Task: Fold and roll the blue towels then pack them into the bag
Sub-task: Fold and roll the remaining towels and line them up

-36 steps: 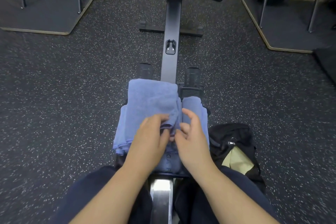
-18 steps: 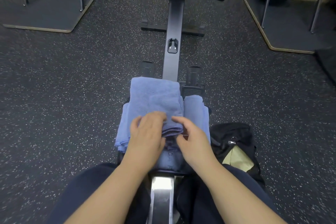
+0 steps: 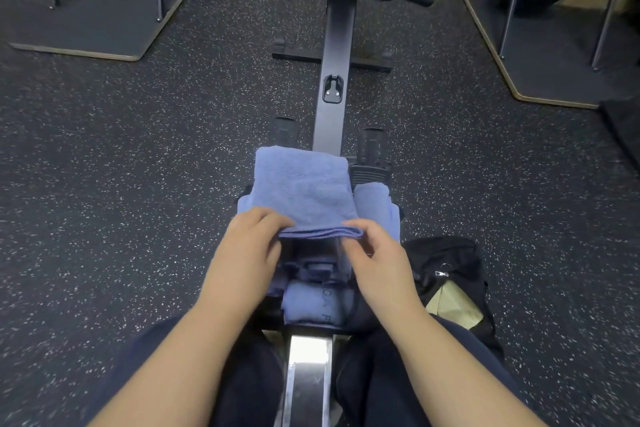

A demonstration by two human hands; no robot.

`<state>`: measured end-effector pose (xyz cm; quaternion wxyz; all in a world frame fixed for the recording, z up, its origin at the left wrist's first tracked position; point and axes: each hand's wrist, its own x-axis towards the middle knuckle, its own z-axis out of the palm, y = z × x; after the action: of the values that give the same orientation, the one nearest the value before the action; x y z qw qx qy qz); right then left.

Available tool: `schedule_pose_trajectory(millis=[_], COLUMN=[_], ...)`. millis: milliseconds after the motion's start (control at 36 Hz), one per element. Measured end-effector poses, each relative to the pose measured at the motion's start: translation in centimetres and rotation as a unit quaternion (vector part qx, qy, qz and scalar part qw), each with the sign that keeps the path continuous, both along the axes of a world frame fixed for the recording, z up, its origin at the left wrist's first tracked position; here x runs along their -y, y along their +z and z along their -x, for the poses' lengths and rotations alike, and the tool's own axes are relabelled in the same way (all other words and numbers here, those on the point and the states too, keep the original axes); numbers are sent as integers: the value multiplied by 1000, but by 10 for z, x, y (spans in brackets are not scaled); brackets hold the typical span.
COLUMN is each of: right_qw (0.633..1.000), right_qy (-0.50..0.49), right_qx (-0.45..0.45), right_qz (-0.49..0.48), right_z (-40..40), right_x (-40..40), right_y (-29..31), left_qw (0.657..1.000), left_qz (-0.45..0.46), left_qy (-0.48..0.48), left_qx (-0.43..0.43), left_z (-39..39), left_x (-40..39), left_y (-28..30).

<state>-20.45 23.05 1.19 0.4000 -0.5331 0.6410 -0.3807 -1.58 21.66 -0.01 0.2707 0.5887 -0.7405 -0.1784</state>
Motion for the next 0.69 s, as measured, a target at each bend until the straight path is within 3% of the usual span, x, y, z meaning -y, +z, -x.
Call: schedule_pose_trajectory(millis=[333, 444, 583, 694], right_qw=[998, 996, 996, 998], right_qy=[34, 36, 21, -13], right_qx=[-43, -79, -74, -46], right_qz=[-36, 10, 51, 48], right_z=[-2, -3, -7, -12], right_x=[0, 3, 5, 6], right_y=[-6, -6, -2, -3], left_qw=[995, 995, 985, 981], left_qz=[-23, -37, 52, 92], left_qy=[-91, -82, -58, -90], left_qx=[19, 39, 156, 145], left_z=[-37, -32, -20, 1], left_x=[2, 3, 3, 6], left_y=[-1, -10, -10, -3])
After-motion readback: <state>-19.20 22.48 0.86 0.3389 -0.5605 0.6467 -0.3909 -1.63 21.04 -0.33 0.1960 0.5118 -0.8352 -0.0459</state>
